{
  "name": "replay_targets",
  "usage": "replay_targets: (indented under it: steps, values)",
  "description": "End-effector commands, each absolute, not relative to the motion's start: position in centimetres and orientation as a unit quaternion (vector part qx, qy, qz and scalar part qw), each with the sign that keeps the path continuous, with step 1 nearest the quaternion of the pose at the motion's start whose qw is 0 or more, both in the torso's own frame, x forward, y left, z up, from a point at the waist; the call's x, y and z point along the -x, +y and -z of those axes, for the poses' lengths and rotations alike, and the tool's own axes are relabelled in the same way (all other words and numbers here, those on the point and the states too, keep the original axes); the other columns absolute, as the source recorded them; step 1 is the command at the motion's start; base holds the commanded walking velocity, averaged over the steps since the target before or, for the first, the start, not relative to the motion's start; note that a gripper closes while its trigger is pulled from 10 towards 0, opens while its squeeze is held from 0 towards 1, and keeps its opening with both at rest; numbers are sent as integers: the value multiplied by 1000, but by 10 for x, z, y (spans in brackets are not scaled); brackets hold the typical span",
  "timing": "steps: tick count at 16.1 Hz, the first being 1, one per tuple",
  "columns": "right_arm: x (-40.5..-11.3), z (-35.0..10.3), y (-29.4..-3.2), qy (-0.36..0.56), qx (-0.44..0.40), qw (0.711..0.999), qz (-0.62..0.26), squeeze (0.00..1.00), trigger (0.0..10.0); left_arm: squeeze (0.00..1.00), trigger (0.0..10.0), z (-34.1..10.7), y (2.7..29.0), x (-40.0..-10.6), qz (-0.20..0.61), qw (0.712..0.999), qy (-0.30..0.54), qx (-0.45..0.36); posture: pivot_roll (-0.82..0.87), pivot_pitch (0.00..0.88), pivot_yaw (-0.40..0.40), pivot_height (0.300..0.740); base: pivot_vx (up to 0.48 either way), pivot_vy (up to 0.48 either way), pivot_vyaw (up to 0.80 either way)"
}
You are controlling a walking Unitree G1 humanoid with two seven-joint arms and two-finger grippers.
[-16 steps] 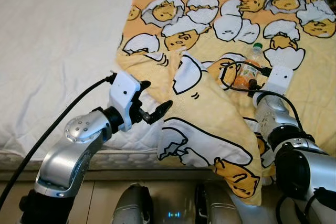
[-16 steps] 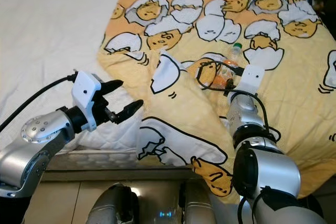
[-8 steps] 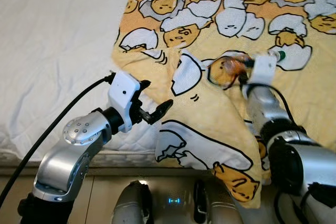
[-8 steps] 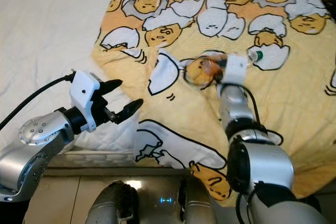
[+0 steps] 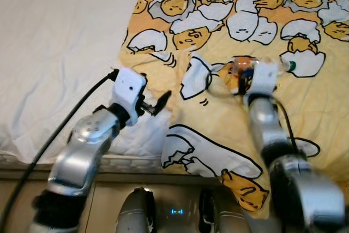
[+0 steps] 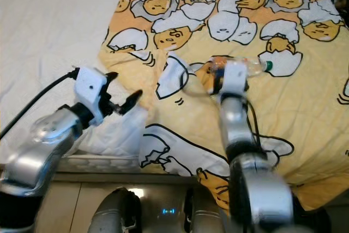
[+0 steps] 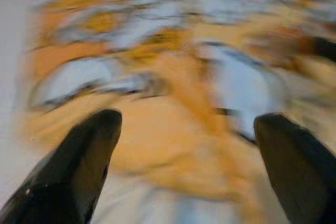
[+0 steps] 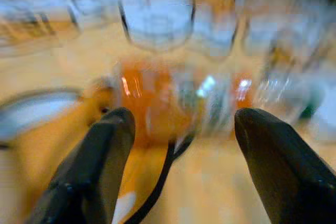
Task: Clean up the room
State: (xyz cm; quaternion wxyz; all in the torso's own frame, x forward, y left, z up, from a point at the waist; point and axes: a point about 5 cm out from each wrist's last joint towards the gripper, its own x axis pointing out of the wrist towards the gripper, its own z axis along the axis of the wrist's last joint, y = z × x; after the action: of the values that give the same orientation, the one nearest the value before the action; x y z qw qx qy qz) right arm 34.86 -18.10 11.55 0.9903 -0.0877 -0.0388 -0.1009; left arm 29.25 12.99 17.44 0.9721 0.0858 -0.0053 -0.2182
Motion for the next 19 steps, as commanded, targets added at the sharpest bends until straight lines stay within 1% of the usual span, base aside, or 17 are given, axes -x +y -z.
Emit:
replay_targets:
  steps: [1,2,3,4,5,7,8,11,13,15,17,19]
  values:
    - [-325,-129,-178,-90,122,984,97,0,10000,0,10000,-166,134,-292,155,985,-9,-73,-53,49,0,697,0,0,0]
    - [-317,-129,-181,-89,131,982,101,0,10000,0,10000,-164,133,-291,145,988,-10,-57,-62,36,-2,697,0,0,0]
    - [-301,-126,-187,-78,125,982,116,1000,10000,0,10000,-154,133,-288,114,993,-5,-20,-93,1,-4,697,0,-458,0]
    - [-290,-122,-192,-79,121,981,126,1000,10000,0,10000,-139,129,-287,89,996,6,8,-119,0,0,697,0,-458,0]
    - [-288,-118,-196,-72,122,980,139,1000,10000,0,10000,-132,122,-288,87,996,12,17,-131,0,11,697,0,-458,0]
    - [-286,-121,-198,-71,131,978,144,1000,10000,0,10000,-134,100,-294,116,993,-7,1,-166,0,34,697,0,-450,0]
    - [-286,-121,-198,-68,133,978,146,1000,10000,0,10000,-137,94,-298,128,992,-16,-6,-176,0,42,697,0,-446,0]
    - [-280,-116,-199,-54,133,978,149,1000,10000,0,10000,-136,99,-312,126,992,-15,-19,-197,0,63,697,0,-446,0]
    - [-275,-108,-199,-35,133,979,150,1000,10000,0,10000,-129,105,-324,113,992,-8,-56,-229,0,86,697,129,-424,0]
    - [-274,-101,-199,-10,116,982,146,1000,10000,0,10000,-125,110,-331,101,993,4,-62,-240,0,90,697,0,0,-800]
    - [-275,-98,-196,-5,116,984,135,1000,10000,0,10000,-126,115,-338,91,994,9,-54,-246,0,94,697,0,0,-800]
    - [-276,-97,-192,-4,111,986,123,1000,10000,0,10000,-129,118,-343,87,995,5,-51,-248,0,96,697,0,384,-800]
